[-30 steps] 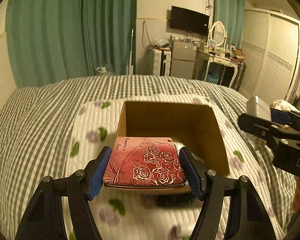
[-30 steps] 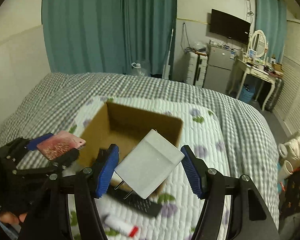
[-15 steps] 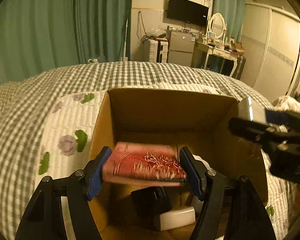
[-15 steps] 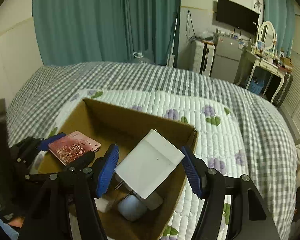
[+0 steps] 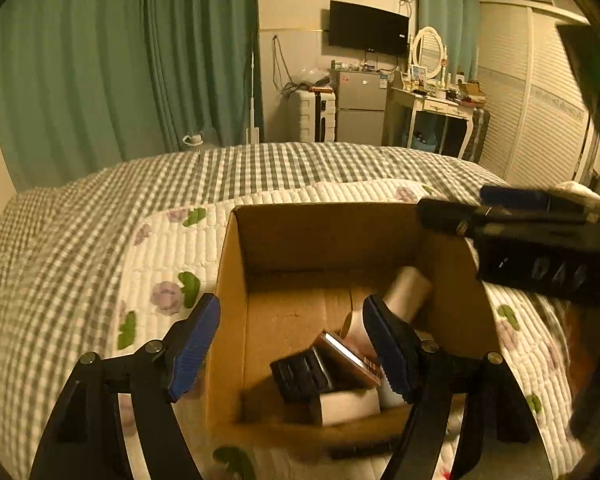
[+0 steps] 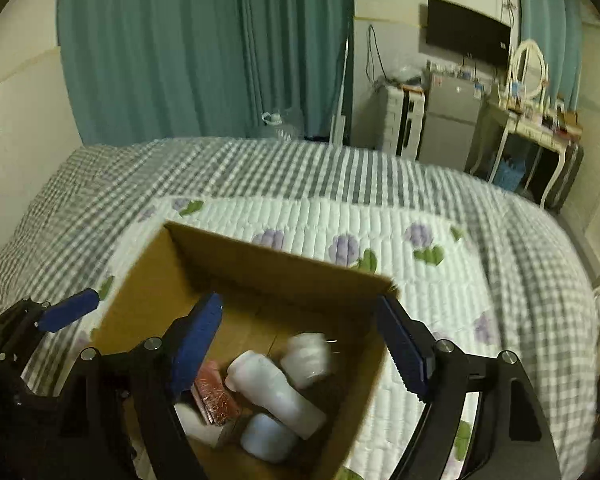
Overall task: Organize rigid objects
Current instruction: 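Lower the card case and adapter into the box and open both tools, then grasp the red-capped white bottle with the right tool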
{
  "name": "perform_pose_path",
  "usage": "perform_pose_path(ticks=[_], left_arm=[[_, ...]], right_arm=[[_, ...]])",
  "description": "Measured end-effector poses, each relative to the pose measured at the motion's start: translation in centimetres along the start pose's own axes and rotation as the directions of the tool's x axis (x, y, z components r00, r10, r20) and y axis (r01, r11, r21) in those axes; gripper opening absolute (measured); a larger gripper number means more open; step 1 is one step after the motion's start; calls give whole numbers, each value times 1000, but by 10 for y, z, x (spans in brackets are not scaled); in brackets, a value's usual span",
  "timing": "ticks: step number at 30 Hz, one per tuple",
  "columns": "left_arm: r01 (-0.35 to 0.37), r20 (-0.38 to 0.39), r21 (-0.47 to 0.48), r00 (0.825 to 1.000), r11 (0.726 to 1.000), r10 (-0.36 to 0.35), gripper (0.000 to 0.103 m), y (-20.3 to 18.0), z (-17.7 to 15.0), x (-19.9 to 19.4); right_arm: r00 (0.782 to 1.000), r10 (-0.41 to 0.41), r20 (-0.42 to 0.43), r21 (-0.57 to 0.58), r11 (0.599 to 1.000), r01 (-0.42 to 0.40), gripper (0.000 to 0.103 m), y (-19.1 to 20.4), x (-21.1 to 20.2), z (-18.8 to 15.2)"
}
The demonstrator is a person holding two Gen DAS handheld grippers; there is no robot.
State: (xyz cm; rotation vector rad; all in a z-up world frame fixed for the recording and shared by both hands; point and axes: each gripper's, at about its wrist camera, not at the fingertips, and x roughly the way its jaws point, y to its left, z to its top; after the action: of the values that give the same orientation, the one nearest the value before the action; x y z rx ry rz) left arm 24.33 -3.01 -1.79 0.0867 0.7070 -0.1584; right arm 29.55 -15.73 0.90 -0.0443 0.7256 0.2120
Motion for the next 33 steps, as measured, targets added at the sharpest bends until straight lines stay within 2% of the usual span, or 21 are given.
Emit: perform_pose_path(ticks=[4, 9, 12, 18, 22, 24, 29, 33], left_arm=[[-14, 19, -4, 1000, 1000, 14, 81, -1, -4, -41], [-27, 49, -6, 998, 1000, 27, 94, -4, -14, -93], [-58, 69, -7, 996, 998, 58, 101, -5, -20, -121], [-76, 83, -44, 993, 996, 80, 103, -5, -46, -157], [-76, 82, -44, 993, 996, 79, 103, -5, -72, -167], [-92, 74, -48, 993, 995, 95, 103, -4, -84, -165], [-114, -12, -62, 993, 992, 113, 103, 1, -113, -129], [-125, -74, -81, 990, 989, 119, 103, 2, -134, -94]], right_arm=[[999, -19, 38, -27, 999, 20, 83, 2, -56, 1], [997, -50, 62, -58, 997, 54, 86, 6, -119, -13], [996, -55, 76, -60, 996, 59, 89, 9, -154, -29], [998, -12, 61, -30, 999, 14, 91, 15, -190, -65], [999, 1, 40, -19, 1000, 0, 91, 21, -191, -97], [1000, 3, 13, -22, 1000, -3, 91, 25, -178, -113], [999, -3, -45, -44, 999, 1, 91, 22, -137, -140], [994, 35, -106, -64, 997, -42, 91, 18, -99, -161]])
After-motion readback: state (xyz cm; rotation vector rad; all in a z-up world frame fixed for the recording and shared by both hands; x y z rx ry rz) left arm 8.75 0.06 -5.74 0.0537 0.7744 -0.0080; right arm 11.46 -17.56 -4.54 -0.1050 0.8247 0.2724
